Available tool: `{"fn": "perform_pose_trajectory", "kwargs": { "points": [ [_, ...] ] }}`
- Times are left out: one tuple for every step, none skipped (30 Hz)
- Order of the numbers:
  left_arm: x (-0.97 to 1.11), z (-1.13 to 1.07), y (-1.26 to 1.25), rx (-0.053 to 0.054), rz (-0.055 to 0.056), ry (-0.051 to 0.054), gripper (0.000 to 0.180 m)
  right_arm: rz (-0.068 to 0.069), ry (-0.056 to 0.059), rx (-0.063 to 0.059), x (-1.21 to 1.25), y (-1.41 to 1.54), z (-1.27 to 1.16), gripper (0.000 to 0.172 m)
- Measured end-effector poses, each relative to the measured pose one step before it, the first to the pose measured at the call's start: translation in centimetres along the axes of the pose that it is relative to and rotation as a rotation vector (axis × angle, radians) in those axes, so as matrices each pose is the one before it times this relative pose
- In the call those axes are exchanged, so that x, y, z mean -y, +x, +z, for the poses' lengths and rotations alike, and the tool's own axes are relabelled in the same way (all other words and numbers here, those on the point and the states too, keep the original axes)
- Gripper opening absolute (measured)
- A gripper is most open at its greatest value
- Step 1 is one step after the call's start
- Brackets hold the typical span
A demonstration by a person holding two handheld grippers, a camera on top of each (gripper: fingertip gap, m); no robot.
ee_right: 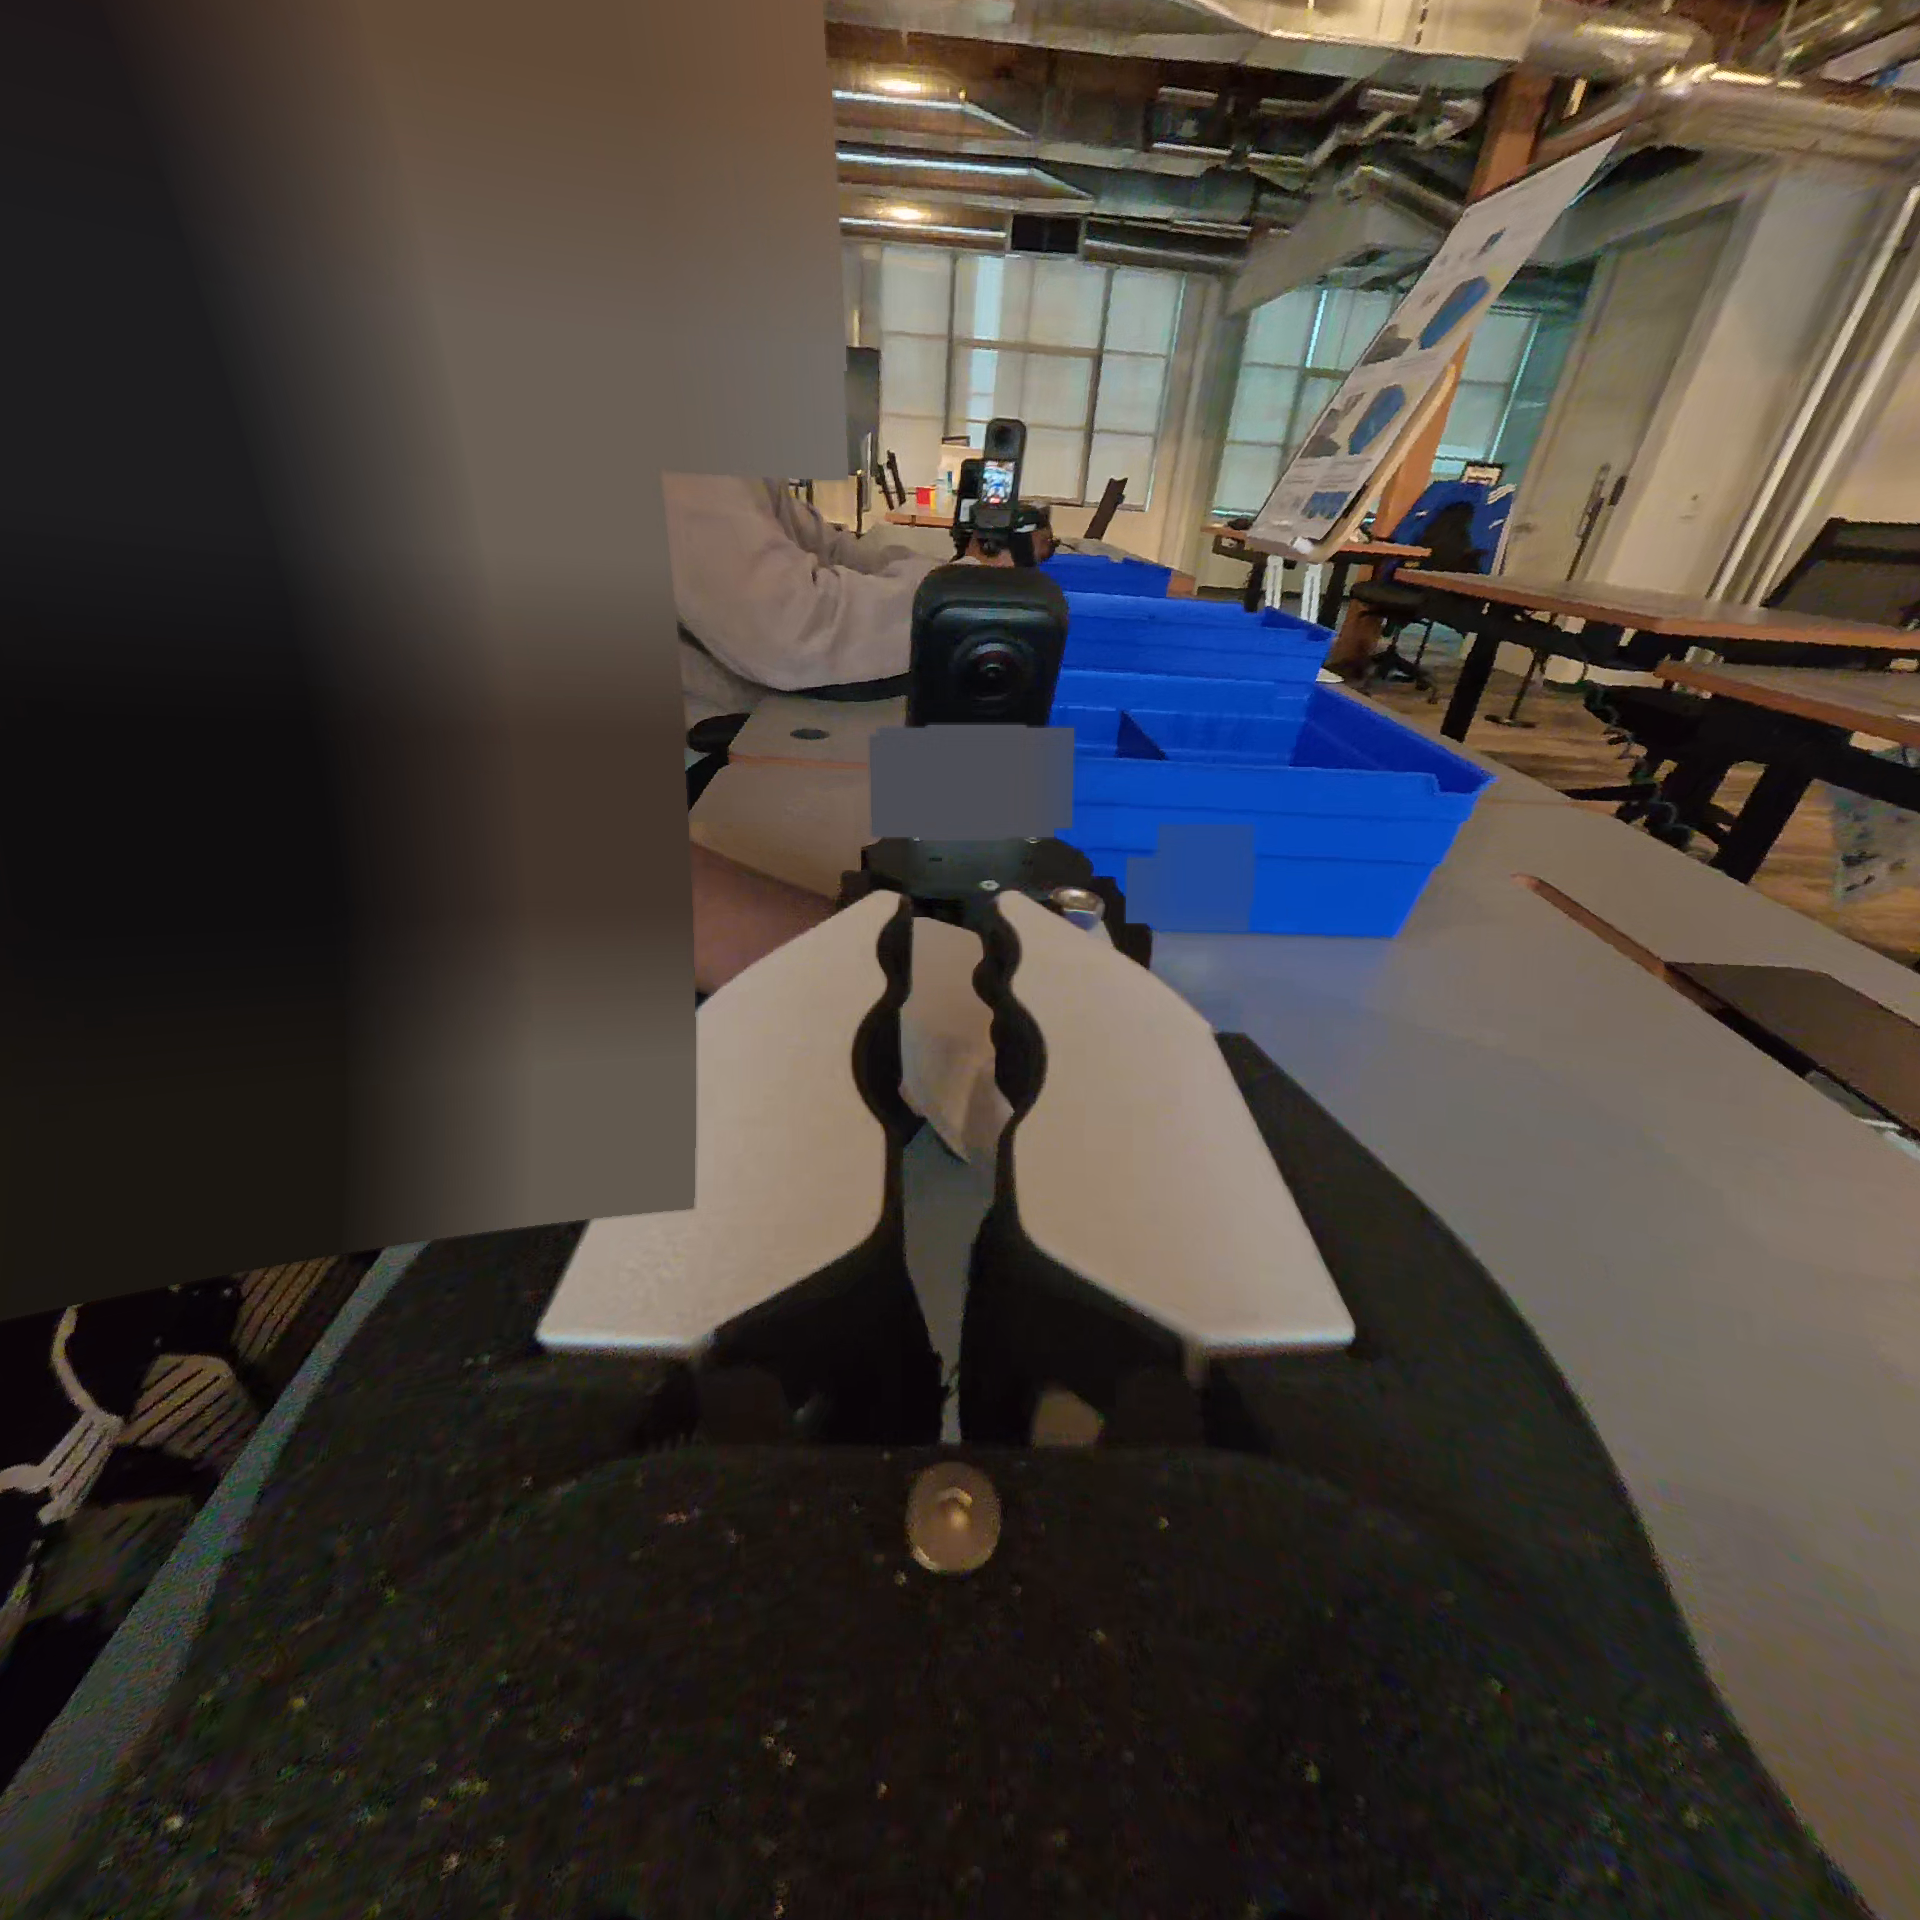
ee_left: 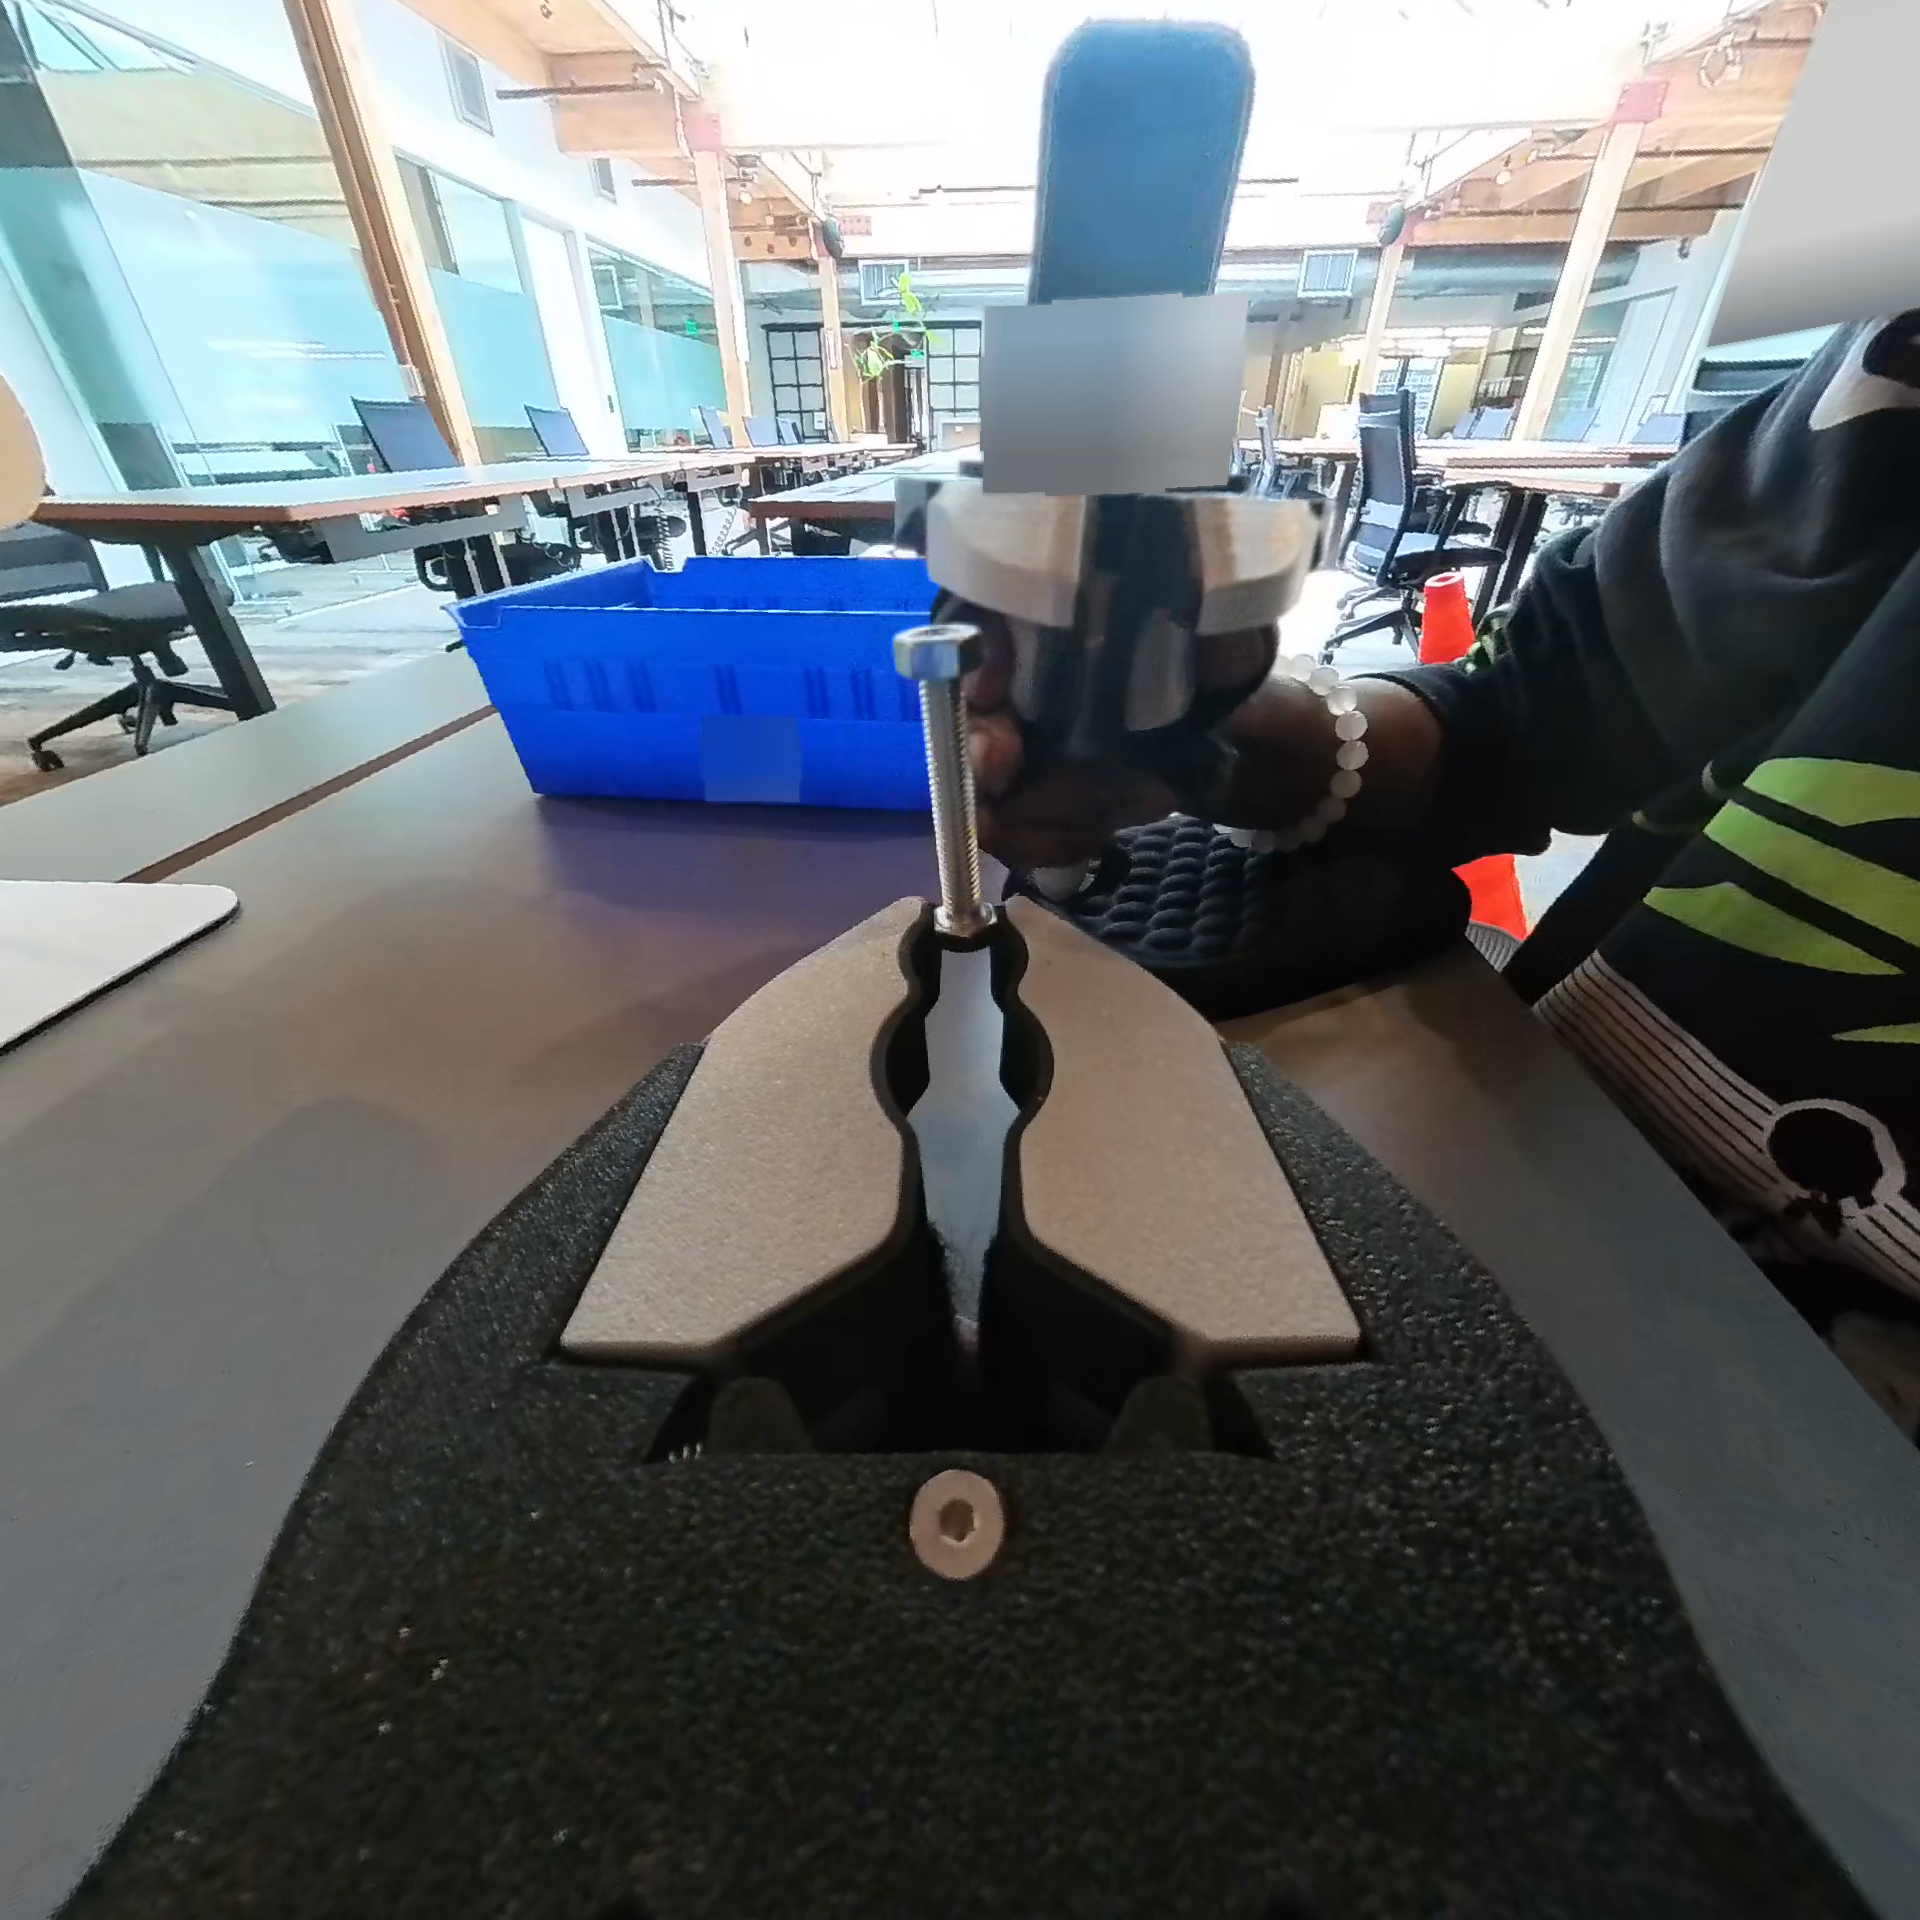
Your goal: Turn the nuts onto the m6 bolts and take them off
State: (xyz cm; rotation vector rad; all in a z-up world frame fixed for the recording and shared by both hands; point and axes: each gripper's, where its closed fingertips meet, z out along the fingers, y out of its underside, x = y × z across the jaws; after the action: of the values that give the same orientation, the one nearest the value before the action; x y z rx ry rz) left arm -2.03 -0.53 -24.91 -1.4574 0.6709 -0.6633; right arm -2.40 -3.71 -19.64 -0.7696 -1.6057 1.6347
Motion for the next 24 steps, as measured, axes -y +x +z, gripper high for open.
{"fn": "perform_pose_trajectory", "kwargs": {
  "points": [
    [-0.005, 0.011, -0.001, -0.0002, 0.0004, -0.0004, 0.009, 0.0065, 0.0050, -0.0100, 0.038, 0.247, -0.045, 0.014],
    [-0.033, 0.026, 0.022, -0.0008, 0.0018, -0.0025, 0.009, 0.0117, 0.0046, -0.0189, 0.005, 0.385, 0.056, 0.025],
    [-0.027, 0.022, 0.020, -0.0008, 0.0012, -0.0021, 0.009, 0.0097, 0.0034, -0.0123, -0.042, 0.278, 0.145, 0.041],
    [-0.001, -0.008, -0.009, 0.0003, -0.0002, -0.0001, 0.009, 0.0057, -0.0030, -0.0001, -0.146, 0.056, 0.181, 0.051],
    [0.020, -0.005, -0.028, 0.0009, -0.0015, 0.0016, 0.009, 0.0025, -0.0094, 0.0083, -0.217, -0.129, 0.165, 0.055],
    [0.026, -0.016, -0.017, 0.0003, -0.0018, 0.0020, 0.009, -0.0046, -0.0135, 0.0136, -0.224, -0.262, 0.120, 0.053],
    [0.008, -0.014, -0.034, 0.0009, -0.0015, 0.0014, 0.009, -0.0103, -0.0131, 0.0097, -0.158, -0.261, 0.023, 0.046],
    [0.019, -0.012, -0.039, 0.0021, -0.0012, 0.0014, 0.009, -0.0155, -0.0030, 0.0114, 0.003, -0.295, -0.098, 0.029],
    [0.023, -0.018, -0.035, 0.0010, -0.0024, 0.0018, 0.009, -0.0151, 0.0084, 0.0212, 0.147, -0.420, -0.143, 0.016],
    [0.017, -0.014, -0.019, 0.0000, -0.0022, 0.0013, 0.009, -0.0018, 0.0115, -0.0004, 0.180, -0.030, -0.104, 0.013],
    [-0.003, 0.005, -0.001, -0.0006, 0.0002, -0.0002, 0.009, 0.0044, 0.0055, -0.0110, 0.087, 0.210, -0.032, 0.014],
    [-0.026, 0.023, 0.030, -0.0007, 0.0017, -0.0020, 0.009, 0.0067, 0.0030, -0.0163, 0.027, 0.330, 0.011, 0.023],
    [-0.031, 0.020, 0.025, -0.0012, 0.0013, -0.0024, 0.009, 0.0082, 0.0039, -0.0206, 0.005, 0.381, 0.098, 0.038],
    [-0.011, 0.024, 0.014, -0.0011, 0.0007, -0.0016, 0.009, 0.0086, -0.0018, -0.0111, -0.112, 0.244, 0.160, 0.052],
    [-0.005, -0.003, 0.000, 0.0000, 0.0002, -0.0004, 0.009, 0.0093, -0.0121, 0.0039, -0.244, -0.024, 0.167, 0.058],
    [0.009, -0.002, -0.012, 0.0008, -0.0006, 0.0007, 0.009, 0.0033, -0.0123, 0.0139, -0.177, -0.230, 0.106, 0.057],
    [0.004, -0.008, -0.018, 0.0008, -0.0007, 0.0010, 0.009, -0.0070, -0.0033, 0.0104, -0.008, -0.255, 0.009, 0.051],
    [0.016, -0.012, -0.010, 0.0012, 0.0003, 0.0012, 0.009, -0.0168, 0.0018, -0.0001, 0.088, -0.128, -0.140, 0.038],
    [0.020, -0.013, -0.033, 0.0010, -0.0020, 0.0015, 0.009, -0.0202, 0.0079, 0.0207, 0.154, -0.401, -0.203, 0.020],
    [0.013, -0.011, -0.038, 0.0003, -0.0030, 0.0010, 0.009, -0.0020, 0.0143, 0.0006, 0.219, -0.045, -0.144, 0.016],
    [0.000, -0.001, -0.002, -0.0004, -0.0010, 0.0000, 0.009, 0.0079, 0.0067, -0.0092, 0.113, 0.192, -0.067, 0.017],
    [-0.012, 0.009, 0.017, -0.0009, 0.0011, -0.0009, 0.009, 0.0090, -0.0017, -0.0081, -0.037, 0.238, 0.006, 0.021],
    [-0.017, 0.014, 0.020, -0.0007, 0.0012, -0.0013, 0.009, 0.0101, -0.0013, -0.0227, -0.087, 0.440, 0.074, 0.034],
    [-0.010, 0.010, 0.009, 0.0001, 0.0004, -0.0007, 0.009, 0.0071, 0.0011, -0.0166, -0.071, 0.316, 0.127, 0.048]
  ]
}}
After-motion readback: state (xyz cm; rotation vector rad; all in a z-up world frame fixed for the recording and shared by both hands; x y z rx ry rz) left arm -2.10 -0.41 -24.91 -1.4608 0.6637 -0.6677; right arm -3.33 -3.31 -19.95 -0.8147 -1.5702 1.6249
